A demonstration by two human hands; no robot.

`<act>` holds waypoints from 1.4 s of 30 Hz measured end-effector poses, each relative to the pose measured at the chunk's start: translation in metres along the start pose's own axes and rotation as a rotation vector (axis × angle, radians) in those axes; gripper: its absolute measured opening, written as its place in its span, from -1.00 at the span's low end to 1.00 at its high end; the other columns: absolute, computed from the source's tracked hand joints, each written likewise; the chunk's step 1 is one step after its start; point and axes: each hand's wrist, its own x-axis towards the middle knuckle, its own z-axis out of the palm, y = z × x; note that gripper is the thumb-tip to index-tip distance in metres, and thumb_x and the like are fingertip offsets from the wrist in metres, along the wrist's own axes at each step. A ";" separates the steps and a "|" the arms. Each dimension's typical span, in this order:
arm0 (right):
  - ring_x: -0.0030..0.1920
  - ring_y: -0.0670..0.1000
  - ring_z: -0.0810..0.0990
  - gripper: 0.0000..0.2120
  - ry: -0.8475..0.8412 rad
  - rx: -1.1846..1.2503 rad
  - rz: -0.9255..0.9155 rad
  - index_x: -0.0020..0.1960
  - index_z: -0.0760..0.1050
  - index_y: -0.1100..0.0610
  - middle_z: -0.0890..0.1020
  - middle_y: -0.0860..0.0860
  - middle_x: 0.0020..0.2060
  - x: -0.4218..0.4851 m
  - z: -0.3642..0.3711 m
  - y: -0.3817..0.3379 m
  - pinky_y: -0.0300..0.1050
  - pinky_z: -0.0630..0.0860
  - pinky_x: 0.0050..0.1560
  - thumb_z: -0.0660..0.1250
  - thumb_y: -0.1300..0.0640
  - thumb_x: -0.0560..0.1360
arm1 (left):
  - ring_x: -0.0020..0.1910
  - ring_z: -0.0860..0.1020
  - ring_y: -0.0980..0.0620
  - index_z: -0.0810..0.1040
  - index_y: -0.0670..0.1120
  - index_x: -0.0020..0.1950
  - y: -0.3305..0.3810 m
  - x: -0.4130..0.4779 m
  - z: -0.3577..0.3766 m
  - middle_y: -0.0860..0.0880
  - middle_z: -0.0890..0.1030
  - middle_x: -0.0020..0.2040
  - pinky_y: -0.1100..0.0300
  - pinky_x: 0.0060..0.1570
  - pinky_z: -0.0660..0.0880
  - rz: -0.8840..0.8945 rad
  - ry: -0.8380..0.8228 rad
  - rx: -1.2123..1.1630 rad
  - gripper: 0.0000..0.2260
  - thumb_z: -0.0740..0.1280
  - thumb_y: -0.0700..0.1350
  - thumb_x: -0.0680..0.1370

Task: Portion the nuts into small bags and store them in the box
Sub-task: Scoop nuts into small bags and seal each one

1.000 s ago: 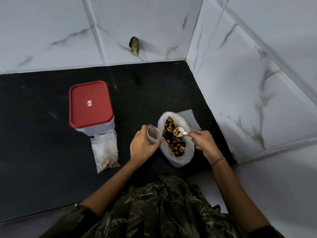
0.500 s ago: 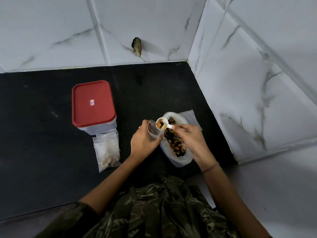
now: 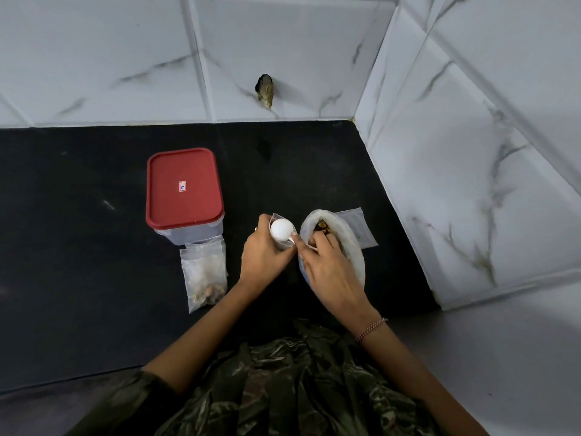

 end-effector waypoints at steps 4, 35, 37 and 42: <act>-0.03 0.08 0.54 -0.47 -0.046 -0.048 -0.014 0.31 0.47 0.11 0.58 0.07 0.00 0.001 -0.005 0.003 -0.03 0.54 -0.03 0.47 0.16 0.35 | -0.13 0.60 0.10 0.37 -0.03 0.10 -0.004 -0.001 -0.004 0.06 0.60 -0.08 0.06 -0.19 0.59 0.033 0.023 0.018 -0.56 0.43 0.17 0.39; -0.18 0.03 0.60 -0.86 -0.442 0.290 0.458 -0.16 0.57 0.10 0.61 0.02 -0.24 0.036 0.066 -0.036 -0.02 0.57 -0.15 0.25 0.20 0.52 | -0.19 0.55 0.21 0.33 -0.01 0.03 -0.031 -0.036 -0.048 0.14 0.54 -0.17 0.44 -0.22 0.41 0.045 0.124 -0.029 -0.65 0.48 -0.06 0.44; -0.15 0.05 0.61 -0.87 -0.459 0.287 0.466 -0.12 0.57 0.11 0.62 0.03 -0.21 0.037 0.070 -0.037 -0.04 0.56 -0.12 0.25 0.20 0.53 | -0.18 0.55 0.20 0.32 -0.02 0.04 -0.031 -0.037 -0.049 0.12 0.54 -0.16 0.42 -0.22 0.42 0.040 0.121 -0.023 -0.64 0.48 -0.05 0.44; 0.05 0.03 0.57 -0.76 -0.348 0.305 0.363 0.21 0.52 0.17 0.58 0.08 0.06 0.042 0.030 -0.036 -0.11 0.51 0.07 0.24 0.16 0.57 | -0.19 0.55 0.17 0.32 -0.05 0.07 -0.027 -0.040 -0.054 0.09 0.53 -0.15 0.41 -0.23 0.42 0.026 0.126 -0.027 -0.61 0.47 -0.02 0.44</act>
